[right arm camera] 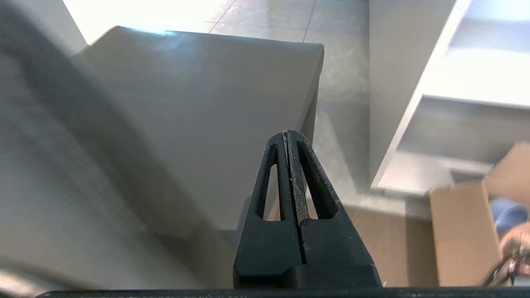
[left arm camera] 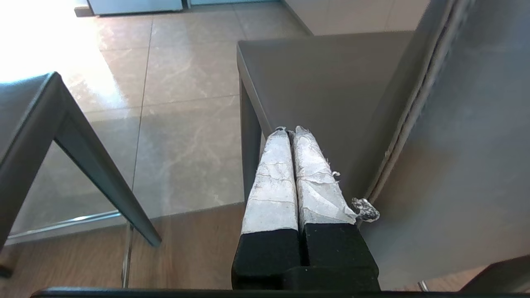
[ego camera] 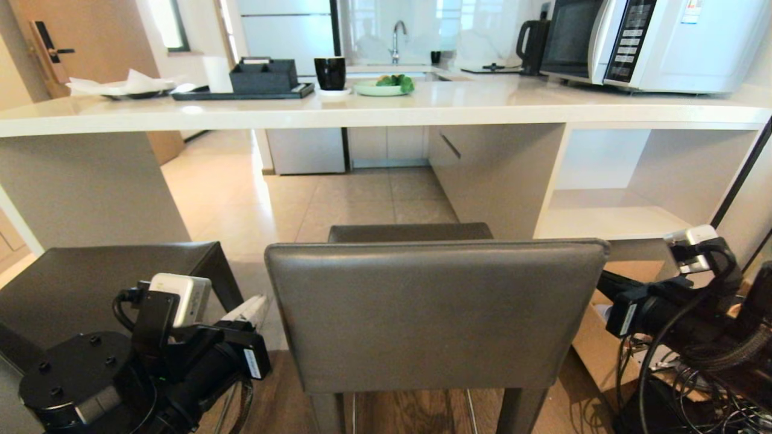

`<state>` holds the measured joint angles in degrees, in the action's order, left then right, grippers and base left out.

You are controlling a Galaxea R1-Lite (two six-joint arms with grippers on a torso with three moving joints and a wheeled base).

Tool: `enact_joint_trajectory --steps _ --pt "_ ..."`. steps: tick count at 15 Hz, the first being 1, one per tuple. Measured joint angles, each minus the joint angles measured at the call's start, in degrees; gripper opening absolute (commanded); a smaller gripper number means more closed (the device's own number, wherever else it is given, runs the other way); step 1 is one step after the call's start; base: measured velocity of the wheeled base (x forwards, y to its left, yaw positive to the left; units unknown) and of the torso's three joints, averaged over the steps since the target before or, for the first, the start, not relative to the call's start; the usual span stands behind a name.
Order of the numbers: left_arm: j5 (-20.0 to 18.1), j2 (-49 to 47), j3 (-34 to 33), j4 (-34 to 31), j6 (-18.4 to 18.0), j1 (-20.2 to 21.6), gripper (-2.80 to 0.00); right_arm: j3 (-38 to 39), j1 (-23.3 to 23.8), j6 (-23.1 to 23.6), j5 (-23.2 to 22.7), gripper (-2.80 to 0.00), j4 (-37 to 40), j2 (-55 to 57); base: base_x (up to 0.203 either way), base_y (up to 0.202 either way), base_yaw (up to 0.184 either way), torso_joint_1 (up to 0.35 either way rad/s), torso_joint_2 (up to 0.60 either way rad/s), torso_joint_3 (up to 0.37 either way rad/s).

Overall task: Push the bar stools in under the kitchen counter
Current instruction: Push the gray chair back under the dining table

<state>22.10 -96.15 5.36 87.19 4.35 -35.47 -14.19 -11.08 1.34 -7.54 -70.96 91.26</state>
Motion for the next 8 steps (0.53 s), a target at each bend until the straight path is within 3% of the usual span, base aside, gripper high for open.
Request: enact_joint_trajectory --steps 4,8 --pt "-0.5 -0.3 2.6 0.0 -0.1 0.1 -2.80 -0.8 -3.3 1.3 1.5 -2.80 -11.7 9.9 0.000 0.000 0.000 0.000 0.00 0.000" --pt "-1.3 -2.1 8.7 -3.3 -0.5 0.0 -2.80 -3.2 -4.9 1.1 2.7 -2.80 -13.3 13.5 0.000 0.000 0.000 0.000 0.00 0.000"
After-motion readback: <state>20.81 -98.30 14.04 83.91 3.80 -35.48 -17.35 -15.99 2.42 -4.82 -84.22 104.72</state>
